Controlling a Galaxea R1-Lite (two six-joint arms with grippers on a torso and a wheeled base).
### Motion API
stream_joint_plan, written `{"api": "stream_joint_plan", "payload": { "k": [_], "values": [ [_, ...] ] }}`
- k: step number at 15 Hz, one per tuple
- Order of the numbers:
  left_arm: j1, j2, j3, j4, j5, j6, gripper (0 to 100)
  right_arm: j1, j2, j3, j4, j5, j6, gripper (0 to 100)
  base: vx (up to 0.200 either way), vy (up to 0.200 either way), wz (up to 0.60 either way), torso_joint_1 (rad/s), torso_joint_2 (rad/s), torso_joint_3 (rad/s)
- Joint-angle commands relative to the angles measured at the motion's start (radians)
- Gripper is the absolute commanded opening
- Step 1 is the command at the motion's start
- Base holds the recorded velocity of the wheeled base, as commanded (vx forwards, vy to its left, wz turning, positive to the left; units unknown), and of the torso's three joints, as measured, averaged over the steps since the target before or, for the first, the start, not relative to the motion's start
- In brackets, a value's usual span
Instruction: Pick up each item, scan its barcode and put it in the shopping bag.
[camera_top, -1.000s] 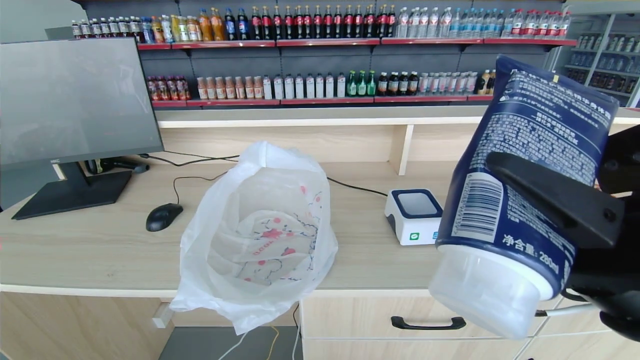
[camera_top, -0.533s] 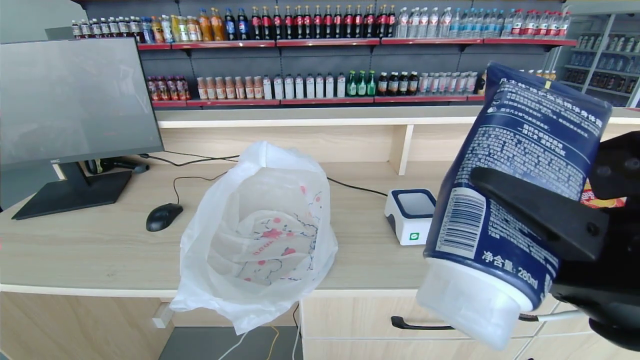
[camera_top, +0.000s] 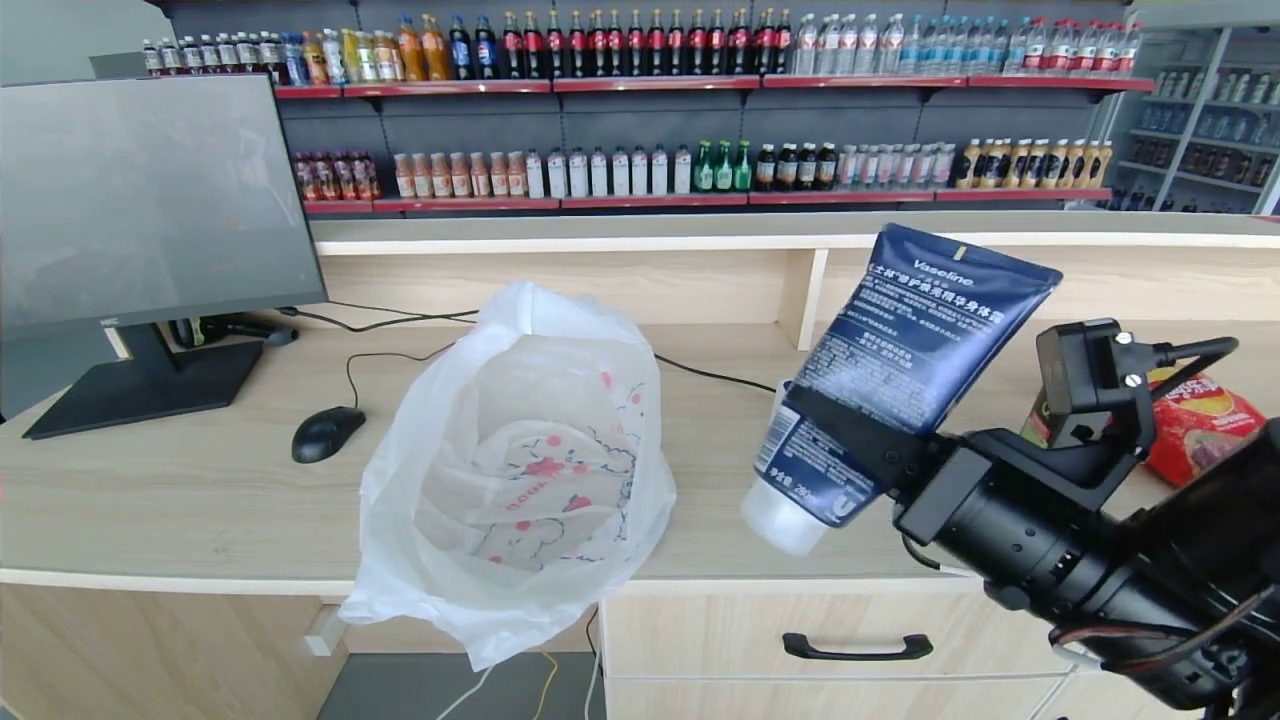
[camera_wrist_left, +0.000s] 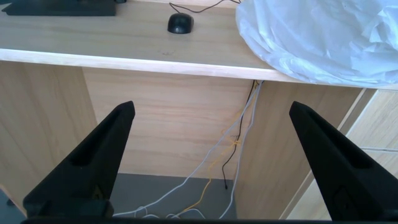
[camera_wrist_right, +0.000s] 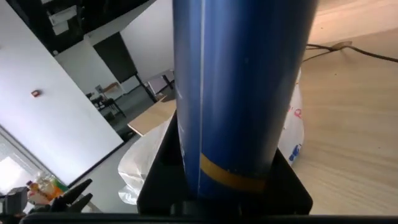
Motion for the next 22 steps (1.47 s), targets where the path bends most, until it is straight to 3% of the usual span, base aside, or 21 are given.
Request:
{"api": "stream_joint_plan", "payload": {
  "k": [1,4,10,14,16,22],
  "values": [
    [0.000,0.000,0.000,0.000,0.000,0.000,100,-0.023,0.043,0.023,-0.003,-0.003,-0.042,0,0.000,0.000,0.00,0.000,0.00,0.000],
    [0.000,0.000,0.000,0.000,0.000,0.000,100,-0.041,0.102,-0.011,-0.003,0.011,-0.256,0,0.000,0.000,0.00,0.000,0.00,0.000],
    [0.002,0.000,0.000,0.000,0.000,0.000,100,-0.161,0.089,0.055,-0.003,-0.010,-0.467,0,0.000,0.000,0.00,0.000,0.00,0.000],
    [0.000,0.000,0.000,0.000,0.000,0.000,100,-0.172,0.047,0.072,-0.003,-0.162,-0.583,0,0.000,0.000,0.00,0.000,0.00,0.000],
    [0.000,0.000,0.000,0.000,0.000,0.000,100,-0.198,0.047,0.099,-0.003,-0.288,-0.637,0,0.000,0.000,0.00,0.000,0.00,0.000],
    [0.000,0.000,0.000,0.000,-0.002,0.006,100,-0.233,0.049,0.044,-0.003,-0.334,-0.687,0,0.000,0.000,0.00,0.000,0.00,0.000]
  ]
}}
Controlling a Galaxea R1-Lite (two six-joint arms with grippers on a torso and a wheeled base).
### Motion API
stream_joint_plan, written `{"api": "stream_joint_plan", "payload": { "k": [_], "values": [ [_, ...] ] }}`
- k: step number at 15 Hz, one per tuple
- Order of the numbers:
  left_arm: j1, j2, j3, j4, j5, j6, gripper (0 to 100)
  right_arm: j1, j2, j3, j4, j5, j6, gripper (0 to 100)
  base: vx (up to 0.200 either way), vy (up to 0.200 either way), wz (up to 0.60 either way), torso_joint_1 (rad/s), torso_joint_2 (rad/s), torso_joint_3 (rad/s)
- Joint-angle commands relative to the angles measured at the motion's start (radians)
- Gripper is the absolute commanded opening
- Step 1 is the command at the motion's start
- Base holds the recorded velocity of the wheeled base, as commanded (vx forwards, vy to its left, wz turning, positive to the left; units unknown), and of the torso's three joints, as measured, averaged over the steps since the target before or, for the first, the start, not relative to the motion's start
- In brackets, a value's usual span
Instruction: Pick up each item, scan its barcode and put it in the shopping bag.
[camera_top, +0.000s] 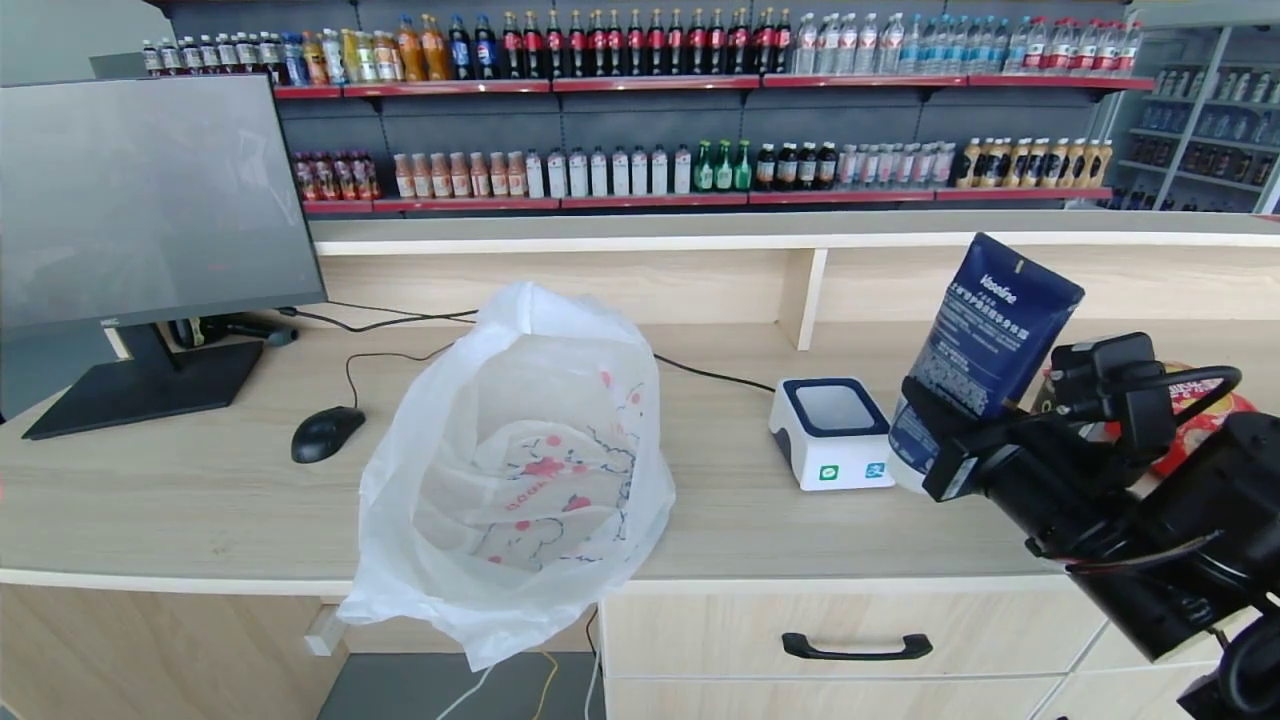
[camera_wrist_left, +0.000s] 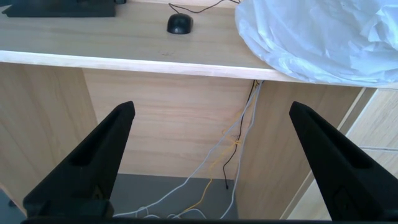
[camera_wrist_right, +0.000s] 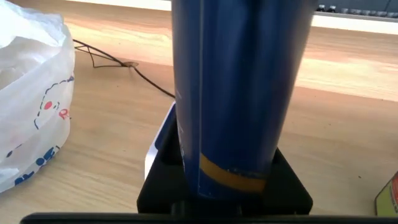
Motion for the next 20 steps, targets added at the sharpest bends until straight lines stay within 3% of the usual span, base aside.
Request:
{"api": "stream_joint_plan", "payload": {
  "k": [1,4,9,16,20],
  "values": [
    [0.000,0.000,0.000,0.000,-0.001,0.002,100,-0.012,0.001,-0.008,0.000,0.000,0.004,0,0.000,0.000,0.00,0.000,0.00,0.000],
    [0.000,0.000,0.000,0.000,-0.001,-0.001,100,-0.088,-0.008,-0.014,0.000,0.000,0.004,0,0.000,0.000,0.00,0.000,0.00,0.000],
    [0.000,0.000,0.000,0.000,-0.001,-0.001,100,-0.091,-0.027,-0.008,0.000,0.002,0.003,0,0.000,0.000,0.00,0.000,0.00,0.000],
    [0.000,0.000,0.000,0.000,-0.001,-0.001,100,-0.091,-0.028,-0.020,0.000,0.009,-0.016,0,0.000,0.171,0.00,0.003,0.00,0.001],
    [0.000,0.000,0.000,0.000,-0.001,-0.001,100,-0.144,-0.051,-0.022,0.000,0.106,-0.120,0,0.000,0.000,0.00,0.000,0.00,0.000]
  ]
}}
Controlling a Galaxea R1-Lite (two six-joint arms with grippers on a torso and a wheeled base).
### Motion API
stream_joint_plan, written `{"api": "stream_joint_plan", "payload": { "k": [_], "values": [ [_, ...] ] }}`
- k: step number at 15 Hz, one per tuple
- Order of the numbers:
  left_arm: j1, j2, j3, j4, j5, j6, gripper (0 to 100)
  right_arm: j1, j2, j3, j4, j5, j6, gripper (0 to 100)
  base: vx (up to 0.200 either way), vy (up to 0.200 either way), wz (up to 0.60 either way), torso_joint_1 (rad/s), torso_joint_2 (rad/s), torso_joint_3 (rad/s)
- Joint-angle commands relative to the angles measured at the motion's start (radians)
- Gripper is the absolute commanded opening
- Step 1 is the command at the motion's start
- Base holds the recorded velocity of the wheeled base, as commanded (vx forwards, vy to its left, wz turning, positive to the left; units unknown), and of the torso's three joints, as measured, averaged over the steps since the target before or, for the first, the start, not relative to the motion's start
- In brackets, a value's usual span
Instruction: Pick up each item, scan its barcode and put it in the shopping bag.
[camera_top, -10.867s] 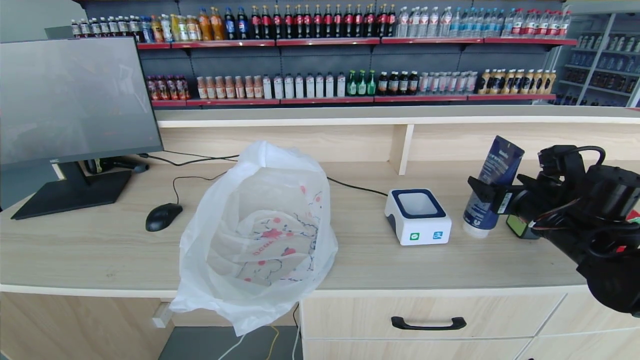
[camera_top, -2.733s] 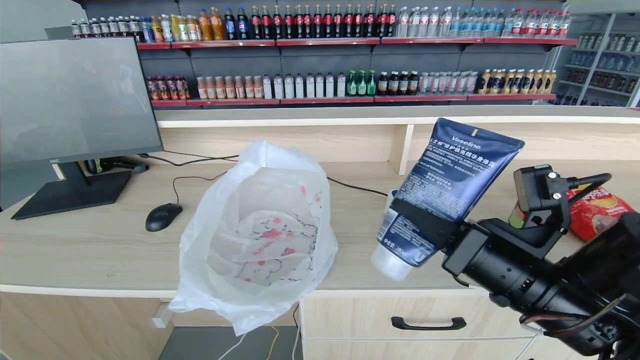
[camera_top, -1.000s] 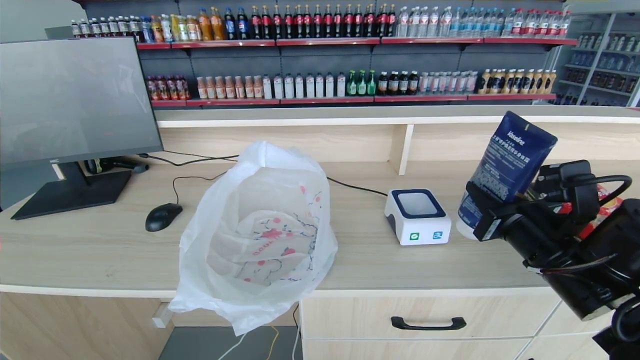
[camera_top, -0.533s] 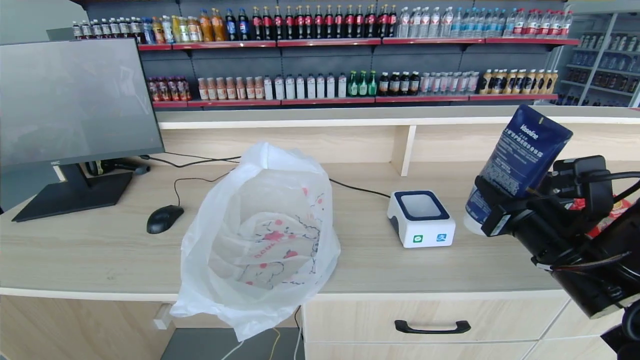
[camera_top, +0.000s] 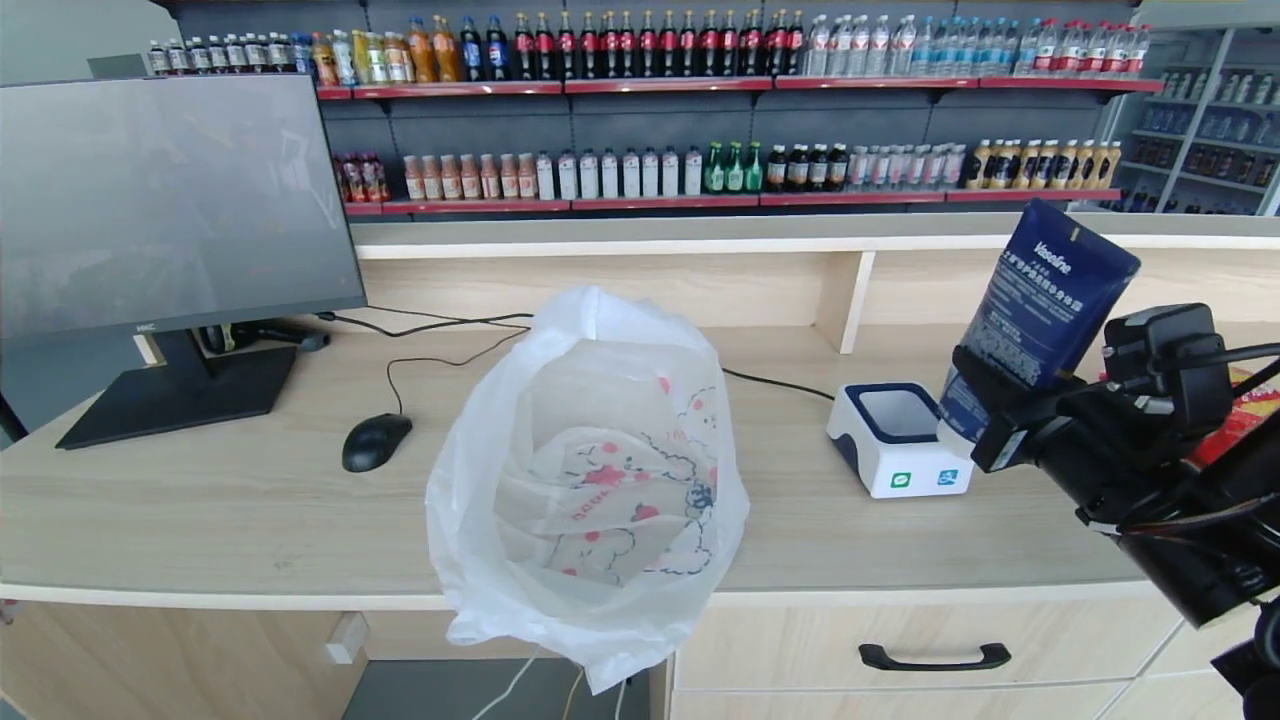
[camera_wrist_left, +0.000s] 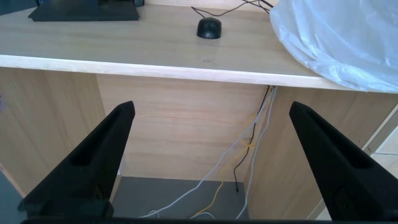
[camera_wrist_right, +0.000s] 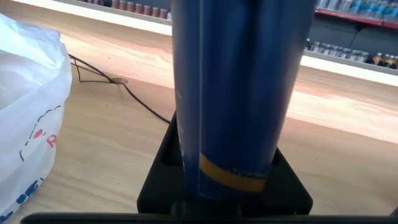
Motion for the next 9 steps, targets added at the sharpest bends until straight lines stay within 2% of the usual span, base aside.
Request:
{"api": "stream_joint_plan", "payload": {
  "k": [1,3,5,6,8,9],
  "values": [
    [0.001,0.000,0.000,0.000,0.000,0.000,100,-0.051,-0.022,-0.006,0.002,0.054,-0.043,0,0.000,0.000,0.00,0.000,0.00,0.000],
    [0.001,0.000,0.000,0.000,0.000,0.000,100,-0.119,-0.046,-0.015,0.002,0.168,-0.171,0,0.000,0.000,0.00,0.000,0.00,0.000],
    [0.001,0.000,0.000,0.000,0.000,0.000,100,-0.117,-0.048,-0.032,0.002,0.194,-0.287,0,0.000,0.000,0.00,0.000,0.00,0.000],
    [0.001,0.000,0.000,0.000,0.000,0.000,100,-0.094,-0.046,-0.041,0.002,0.195,-0.384,0,0.000,0.000,0.00,0.000,0.00,0.000],
    [0.001,0.000,0.000,0.000,0.000,0.000,100,0.035,-0.025,-0.022,0.002,0.165,-0.556,0,0.000,0.000,0.00,0.000,0.00,0.000],
    [0.001,0.000,0.000,0.000,0.000,0.000,100,0.050,-0.017,-0.018,0.002,0.157,-0.651,0,0.000,0.000,0.00,0.000,0.00,0.000]
  ]
}}
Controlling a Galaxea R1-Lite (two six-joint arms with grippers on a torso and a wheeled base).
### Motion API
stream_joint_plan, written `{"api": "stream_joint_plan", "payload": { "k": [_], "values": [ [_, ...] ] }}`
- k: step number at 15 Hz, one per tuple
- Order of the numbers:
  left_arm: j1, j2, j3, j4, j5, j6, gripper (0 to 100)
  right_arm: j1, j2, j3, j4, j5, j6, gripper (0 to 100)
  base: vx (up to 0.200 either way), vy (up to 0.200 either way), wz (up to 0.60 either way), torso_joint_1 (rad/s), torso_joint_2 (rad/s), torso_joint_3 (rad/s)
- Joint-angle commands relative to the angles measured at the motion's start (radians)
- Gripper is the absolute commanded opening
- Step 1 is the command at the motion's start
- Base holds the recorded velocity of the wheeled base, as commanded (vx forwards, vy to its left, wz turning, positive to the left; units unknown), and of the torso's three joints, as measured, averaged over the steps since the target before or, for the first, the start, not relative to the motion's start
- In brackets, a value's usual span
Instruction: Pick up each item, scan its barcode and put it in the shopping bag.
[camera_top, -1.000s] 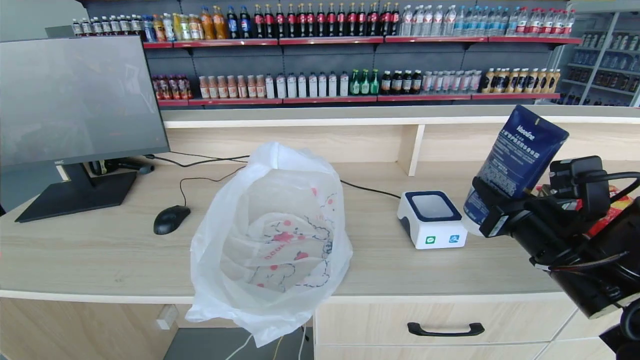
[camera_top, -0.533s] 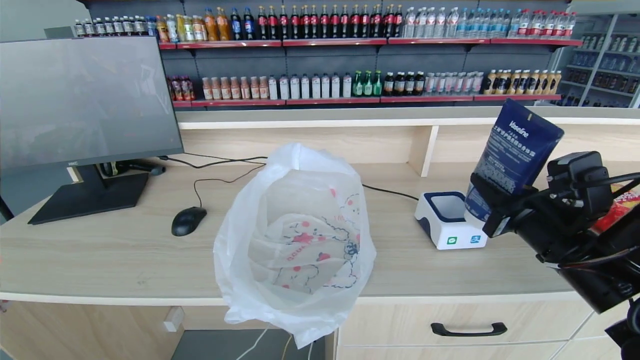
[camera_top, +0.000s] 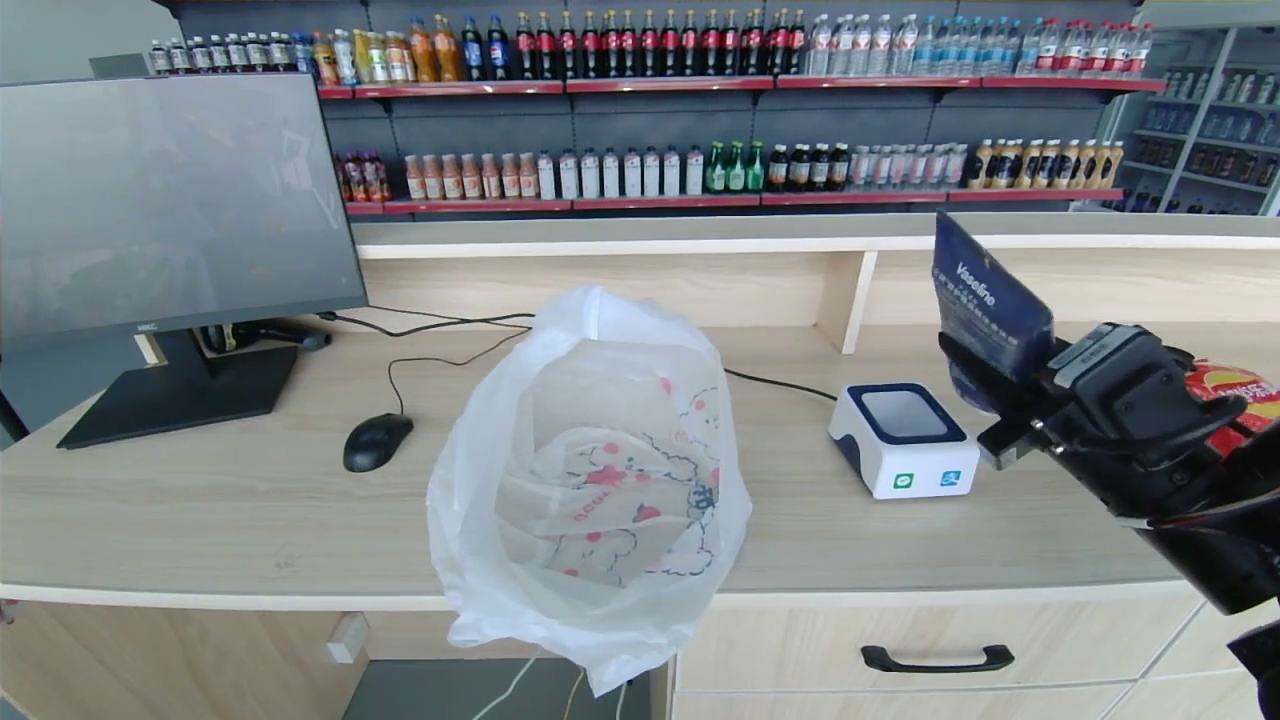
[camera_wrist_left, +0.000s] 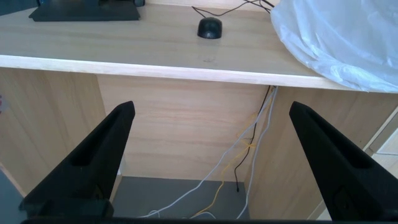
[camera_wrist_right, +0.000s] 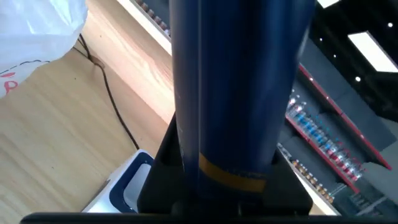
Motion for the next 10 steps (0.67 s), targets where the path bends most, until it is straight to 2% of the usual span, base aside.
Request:
{"api": "stream_joint_plan", "payload": {
  "k": [1,5,10],
  "values": [
    [0.000,0.000,0.000,0.000,0.000,0.000,100,0.058,0.016,0.012,-0.001,-0.005,-0.138,0,0.000,0.000,0.00,0.000,0.00,0.000],
    [0.000,0.000,0.000,0.000,0.000,0.000,100,0.050,0.013,0.071,-0.001,0.038,-0.260,0,0.000,0.000,0.00,0.000,0.00,0.000],
    [0.000,0.000,0.000,0.000,0.000,0.000,100,0.019,0.013,0.055,-0.001,0.128,-0.345,0,0.000,0.000,0.00,0.000,0.00,0.000]
  ]
}}
